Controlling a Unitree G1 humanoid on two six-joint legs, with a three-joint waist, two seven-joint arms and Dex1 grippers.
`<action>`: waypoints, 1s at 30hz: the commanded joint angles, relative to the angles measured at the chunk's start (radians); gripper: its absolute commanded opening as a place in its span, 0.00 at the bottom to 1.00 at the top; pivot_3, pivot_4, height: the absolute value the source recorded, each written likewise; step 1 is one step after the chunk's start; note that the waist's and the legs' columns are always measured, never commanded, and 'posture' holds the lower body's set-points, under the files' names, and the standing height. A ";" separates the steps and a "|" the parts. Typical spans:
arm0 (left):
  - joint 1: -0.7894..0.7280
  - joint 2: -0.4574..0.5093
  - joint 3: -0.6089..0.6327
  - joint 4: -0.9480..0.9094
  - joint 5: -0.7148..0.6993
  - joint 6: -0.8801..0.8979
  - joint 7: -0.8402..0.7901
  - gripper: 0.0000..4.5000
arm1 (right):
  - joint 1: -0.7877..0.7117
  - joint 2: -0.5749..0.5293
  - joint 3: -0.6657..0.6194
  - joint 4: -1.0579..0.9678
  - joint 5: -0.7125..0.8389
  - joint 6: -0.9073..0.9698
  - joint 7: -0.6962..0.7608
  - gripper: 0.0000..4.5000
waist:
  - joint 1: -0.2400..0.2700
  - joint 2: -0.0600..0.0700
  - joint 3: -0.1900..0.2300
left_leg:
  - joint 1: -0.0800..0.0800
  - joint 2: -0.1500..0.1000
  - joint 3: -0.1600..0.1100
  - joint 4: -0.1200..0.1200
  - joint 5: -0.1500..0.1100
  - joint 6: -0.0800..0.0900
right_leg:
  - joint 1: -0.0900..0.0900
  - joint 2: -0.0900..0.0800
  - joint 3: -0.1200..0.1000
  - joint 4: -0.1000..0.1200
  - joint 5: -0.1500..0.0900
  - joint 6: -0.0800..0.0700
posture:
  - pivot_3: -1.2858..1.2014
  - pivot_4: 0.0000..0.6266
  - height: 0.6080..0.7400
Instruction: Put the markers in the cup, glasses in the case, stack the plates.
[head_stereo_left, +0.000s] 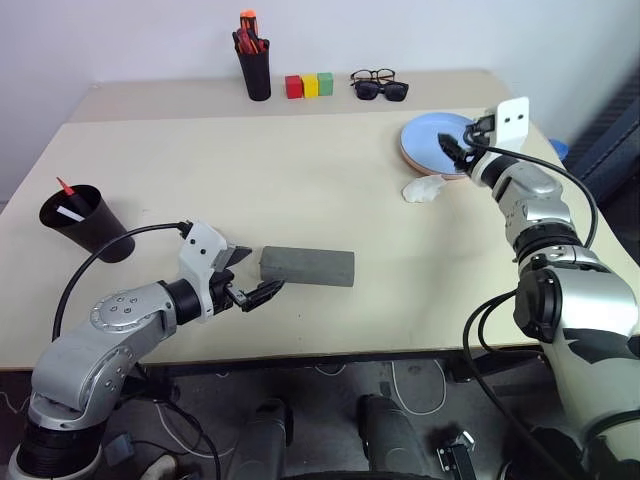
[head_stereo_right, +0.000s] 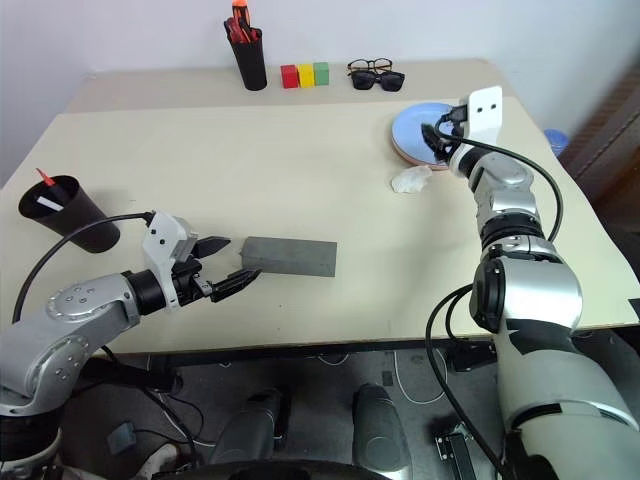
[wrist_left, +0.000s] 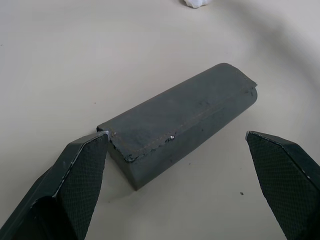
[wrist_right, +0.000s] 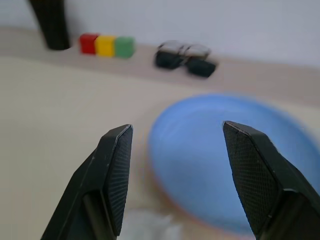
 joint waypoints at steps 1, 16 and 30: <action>-0.033 0.010 -0.010 -0.003 -0.004 -0.010 -0.010 1.00 | 0.011 -0.002 -0.007 -0.049 0.026 0.089 0.084 0.64 | 0.000 0.000 0.000 | 0.000 0.000 0.000 0.000 0.000 0.000 | 0.000 0.000 0.000 0.000 0.000 0.000 | 0.52 0.24 1.00; -0.061 0.023 -0.022 0.015 -0.004 -0.010 -0.026 1.00 | 0.047 -0.006 -0.028 -0.045 0.042 0.274 0.033 0.64 | -0.001 0.000 0.000 | 0.000 0.000 0.000 0.000 0.000 0.000 | -0.001 0.000 0.000 0.000 0.000 0.000 | 0.52 0.24 1.00; -0.063 0.036 -0.026 0.003 -0.020 0.013 -0.031 1.00 | 0.066 0.025 0.022 -0.037 -0.011 0.227 -0.043 0.14 | -0.001 0.000 0.000 | 0.000 0.000 0.000 0.000 0.000 0.000 | -0.001 0.000 0.000 0.000 0.000 0.000 | 0.52 0.24 1.00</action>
